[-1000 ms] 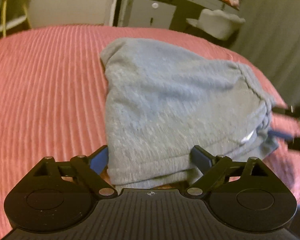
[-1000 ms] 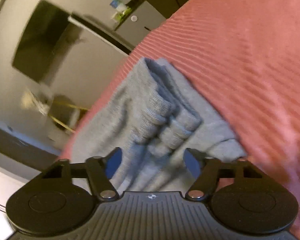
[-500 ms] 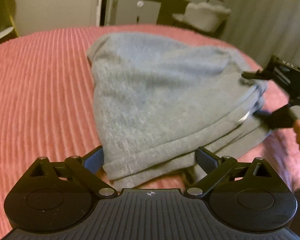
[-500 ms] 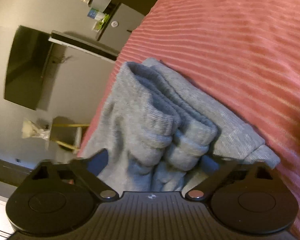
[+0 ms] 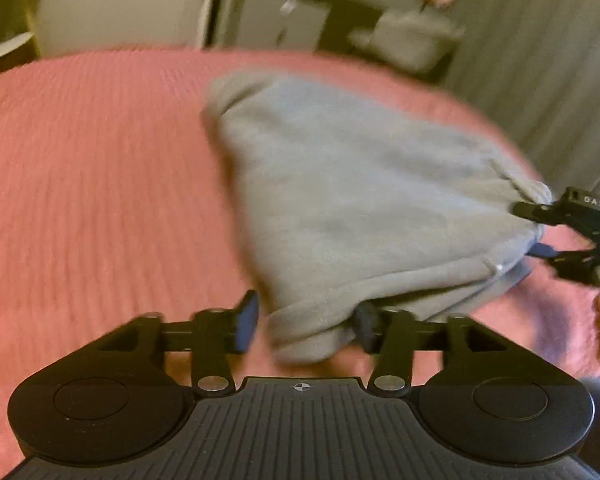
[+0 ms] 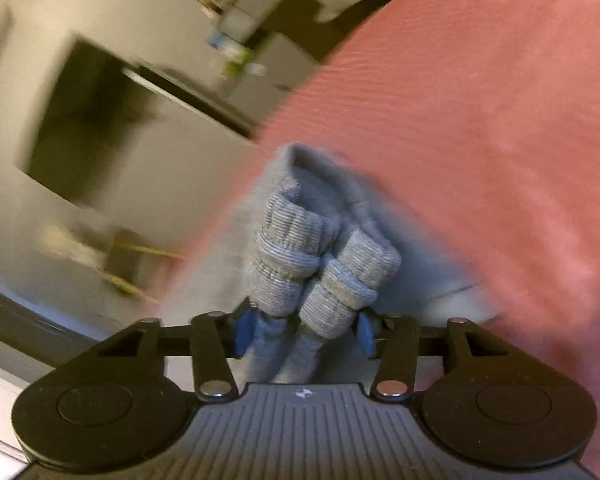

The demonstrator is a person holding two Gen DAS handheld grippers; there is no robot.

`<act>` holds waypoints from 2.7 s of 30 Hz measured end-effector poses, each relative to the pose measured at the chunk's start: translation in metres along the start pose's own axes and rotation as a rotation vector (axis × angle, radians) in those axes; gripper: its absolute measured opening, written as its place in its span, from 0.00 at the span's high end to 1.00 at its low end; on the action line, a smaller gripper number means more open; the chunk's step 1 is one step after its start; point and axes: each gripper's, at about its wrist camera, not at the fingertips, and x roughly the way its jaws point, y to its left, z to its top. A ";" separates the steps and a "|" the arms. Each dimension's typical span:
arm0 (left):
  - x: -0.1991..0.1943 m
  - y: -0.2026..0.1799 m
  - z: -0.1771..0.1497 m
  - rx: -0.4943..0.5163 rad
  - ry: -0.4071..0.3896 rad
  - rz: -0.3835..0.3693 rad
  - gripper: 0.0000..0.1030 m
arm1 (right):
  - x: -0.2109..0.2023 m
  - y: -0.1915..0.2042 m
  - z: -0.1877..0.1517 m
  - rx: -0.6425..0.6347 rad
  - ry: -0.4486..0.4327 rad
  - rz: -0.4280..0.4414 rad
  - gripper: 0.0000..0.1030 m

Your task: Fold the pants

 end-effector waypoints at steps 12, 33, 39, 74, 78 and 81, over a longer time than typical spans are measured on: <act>-0.034 -0.041 0.014 0.205 -0.099 0.252 0.33 | -0.016 0.023 -0.001 -0.172 -0.082 -0.007 0.11; -0.023 0.020 0.049 -0.060 -0.131 0.053 0.14 | 0.019 -0.002 -0.007 -0.244 -0.070 -0.153 0.04; 0.024 0.062 0.123 -0.251 -0.177 0.048 0.17 | 0.020 -0.017 -0.010 -0.213 -0.068 -0.132 0.03; 0.054 0.012 0.061 -0.223 -0.070 0.422 0.02 | -0.015 0.018 -0.013 -0.380 -0.078 -0.228 0.03; 0.025 0.001 0.065 -0.142 -0.151 0.481 0.03 | -0.029 0.032 -0.020 -0.473 -0.139 -0.287 0.03; 0.032 -0.012 0.055 -0.122 -0.132 0.399 0.03 | -0.026 0.036 -0.021 -0.507 -0.132 -0.256 0.03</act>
